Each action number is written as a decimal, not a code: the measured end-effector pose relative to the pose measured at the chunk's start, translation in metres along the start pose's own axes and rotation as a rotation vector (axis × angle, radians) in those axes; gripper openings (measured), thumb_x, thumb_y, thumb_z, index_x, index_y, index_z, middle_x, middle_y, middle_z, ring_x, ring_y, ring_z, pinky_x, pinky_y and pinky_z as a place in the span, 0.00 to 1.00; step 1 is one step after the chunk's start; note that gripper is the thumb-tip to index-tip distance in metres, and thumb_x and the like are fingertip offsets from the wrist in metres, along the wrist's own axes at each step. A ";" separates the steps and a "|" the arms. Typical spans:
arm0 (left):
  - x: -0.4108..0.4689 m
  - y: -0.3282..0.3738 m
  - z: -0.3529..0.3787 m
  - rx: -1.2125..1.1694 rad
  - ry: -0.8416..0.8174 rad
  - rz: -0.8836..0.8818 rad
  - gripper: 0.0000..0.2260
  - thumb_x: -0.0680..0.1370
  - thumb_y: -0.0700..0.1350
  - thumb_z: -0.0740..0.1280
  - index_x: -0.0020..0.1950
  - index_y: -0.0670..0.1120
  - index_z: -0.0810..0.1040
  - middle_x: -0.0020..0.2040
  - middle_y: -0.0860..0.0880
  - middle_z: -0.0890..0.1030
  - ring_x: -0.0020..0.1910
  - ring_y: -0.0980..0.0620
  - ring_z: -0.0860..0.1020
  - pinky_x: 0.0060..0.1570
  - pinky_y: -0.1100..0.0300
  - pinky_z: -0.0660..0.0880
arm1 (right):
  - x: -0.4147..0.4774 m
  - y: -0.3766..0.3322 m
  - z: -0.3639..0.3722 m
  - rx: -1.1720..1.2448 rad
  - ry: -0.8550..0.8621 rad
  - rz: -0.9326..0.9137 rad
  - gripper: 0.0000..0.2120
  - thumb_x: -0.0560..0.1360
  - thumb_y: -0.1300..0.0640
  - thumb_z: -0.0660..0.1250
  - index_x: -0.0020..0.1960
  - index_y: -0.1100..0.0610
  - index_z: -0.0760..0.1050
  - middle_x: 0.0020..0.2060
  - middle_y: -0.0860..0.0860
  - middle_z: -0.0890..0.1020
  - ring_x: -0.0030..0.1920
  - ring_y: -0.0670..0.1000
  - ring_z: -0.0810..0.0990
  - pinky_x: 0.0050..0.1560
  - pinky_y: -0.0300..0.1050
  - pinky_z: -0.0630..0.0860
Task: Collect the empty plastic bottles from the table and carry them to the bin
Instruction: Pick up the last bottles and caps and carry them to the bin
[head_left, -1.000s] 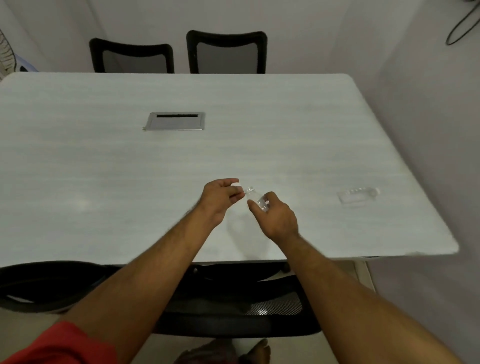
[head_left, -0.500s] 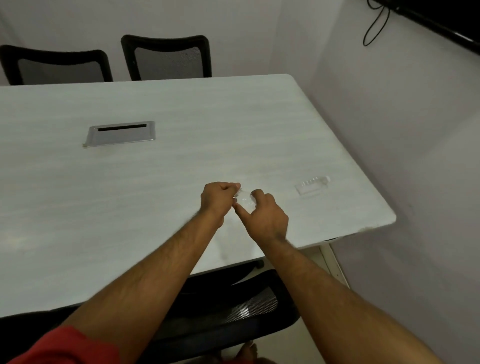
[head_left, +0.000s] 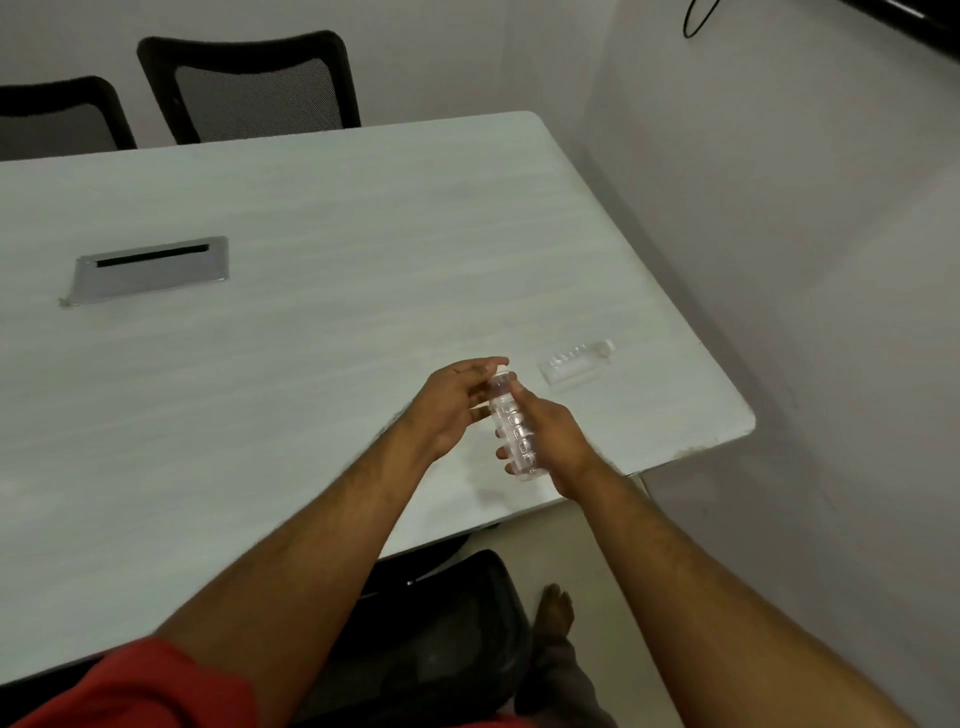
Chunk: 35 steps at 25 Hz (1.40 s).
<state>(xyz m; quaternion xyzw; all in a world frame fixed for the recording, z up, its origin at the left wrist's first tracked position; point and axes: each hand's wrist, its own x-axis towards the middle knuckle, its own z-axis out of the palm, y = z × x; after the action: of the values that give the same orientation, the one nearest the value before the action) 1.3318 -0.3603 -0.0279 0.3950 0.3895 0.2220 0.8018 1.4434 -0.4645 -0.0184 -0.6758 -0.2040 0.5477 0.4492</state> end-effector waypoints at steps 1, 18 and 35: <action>0.012 -0.005 0.016 0.032 0.058 0.015 0.08 0.79 0.43 0.67 0.56 0.43 0.82 0.51 0.43 0.85 0.49 0.49 0.83 0.52 0.56 0.79 | 0.009 -0.001 -0.015 -0.065 0.031 -0.027 0.31 0.74 0.34 0.66 0.54 0.63 0.80 0.39 0.57 0.83 0.35 0.55 0.83 0.37 0.51 0.80; 0.171 -0.089 0.150 1.631 0.505 0.487 0.18 0.74 0.48 0.68 0.62 0.44 0.78 0.56 0.42 0.82 0.55 0.41 0.79 0.53 0.49 0.74 | 0.100 0.022 -0.214 0.206 -0.041 0.245 0.21 0.80 0.37 0.54 0.59 0.51 0.73 0.53 0.56 0.82 0.49 0.56 0.82 0.55 0.54 0.79; -0.112 0.011 -0.059 0.178 0.559 -0.021 0.14 0.77 0.44 0.62 0.63 0.47 0.75 0.49 0.45 0.76 0.40 0.49 0.75 0.40 0.55 0.73 | -0.004 -0.003 0.091 0.129 -0.276 0.072 0.14 0.78 0.46 0.56 0.50 0.55 0.74 0.35 0.51 0.74 0.27 0.48 0.71 0.25 0.38 0.68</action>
<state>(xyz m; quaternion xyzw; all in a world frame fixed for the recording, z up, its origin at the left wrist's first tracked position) 1.2166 -0.4008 0.0086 0.3830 0.6174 0.2789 0.6280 1.3590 -0.4308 -0.0131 -0.5707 -0.2038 0.6630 0.4395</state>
